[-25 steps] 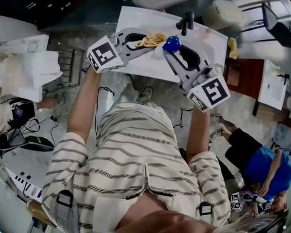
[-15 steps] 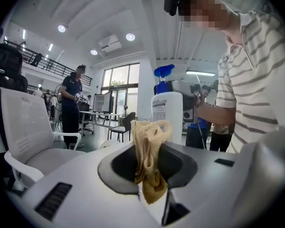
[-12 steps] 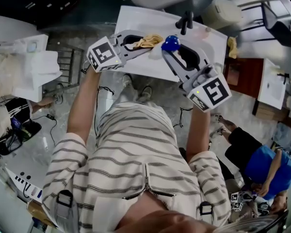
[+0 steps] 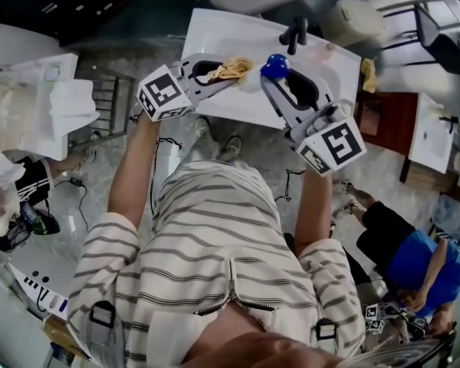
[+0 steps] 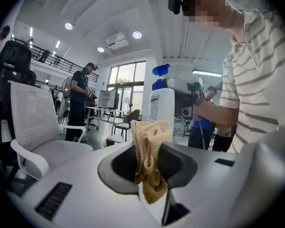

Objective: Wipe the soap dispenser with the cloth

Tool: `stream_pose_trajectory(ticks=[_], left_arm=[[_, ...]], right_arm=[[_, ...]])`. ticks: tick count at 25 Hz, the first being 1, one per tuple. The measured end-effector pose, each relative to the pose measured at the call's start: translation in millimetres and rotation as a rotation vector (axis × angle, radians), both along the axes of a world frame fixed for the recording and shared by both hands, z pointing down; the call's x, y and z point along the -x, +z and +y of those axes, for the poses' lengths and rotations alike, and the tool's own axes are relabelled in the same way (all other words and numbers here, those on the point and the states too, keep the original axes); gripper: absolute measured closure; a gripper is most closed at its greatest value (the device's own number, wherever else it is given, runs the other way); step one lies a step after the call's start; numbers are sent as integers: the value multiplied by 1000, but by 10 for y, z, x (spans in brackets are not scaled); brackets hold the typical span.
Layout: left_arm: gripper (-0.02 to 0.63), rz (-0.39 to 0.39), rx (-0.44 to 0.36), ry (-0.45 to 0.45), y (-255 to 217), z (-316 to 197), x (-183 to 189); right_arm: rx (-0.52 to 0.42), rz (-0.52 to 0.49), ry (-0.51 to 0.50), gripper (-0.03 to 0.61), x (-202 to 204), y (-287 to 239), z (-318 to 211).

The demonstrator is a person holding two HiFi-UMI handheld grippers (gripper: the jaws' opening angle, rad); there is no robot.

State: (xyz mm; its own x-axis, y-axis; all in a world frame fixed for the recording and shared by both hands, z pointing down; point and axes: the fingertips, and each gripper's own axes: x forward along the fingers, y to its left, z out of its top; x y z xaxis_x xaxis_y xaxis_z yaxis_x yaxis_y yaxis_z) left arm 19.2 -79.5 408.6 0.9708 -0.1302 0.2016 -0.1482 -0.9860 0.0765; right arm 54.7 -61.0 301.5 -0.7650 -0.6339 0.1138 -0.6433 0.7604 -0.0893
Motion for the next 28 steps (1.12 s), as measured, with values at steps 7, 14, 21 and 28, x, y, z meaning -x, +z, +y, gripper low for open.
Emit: stream_pose_trajectory(ticks=[7,14,21,28], left_arm=[[520,-13,6,-82,-34,23,58],[520,46,38,-205,-188,-4,105],[520,46,12,-333,-245,-16,131],[520,44,-11,-398,-241,-34,105]], right_arm=[[17,3,38,454,-12,60,-59],[34,-14,121,454,-76,90,-161],[54,-19,216,454,-121,190,-260],[77,-2,300,454,-153,338,-384]])
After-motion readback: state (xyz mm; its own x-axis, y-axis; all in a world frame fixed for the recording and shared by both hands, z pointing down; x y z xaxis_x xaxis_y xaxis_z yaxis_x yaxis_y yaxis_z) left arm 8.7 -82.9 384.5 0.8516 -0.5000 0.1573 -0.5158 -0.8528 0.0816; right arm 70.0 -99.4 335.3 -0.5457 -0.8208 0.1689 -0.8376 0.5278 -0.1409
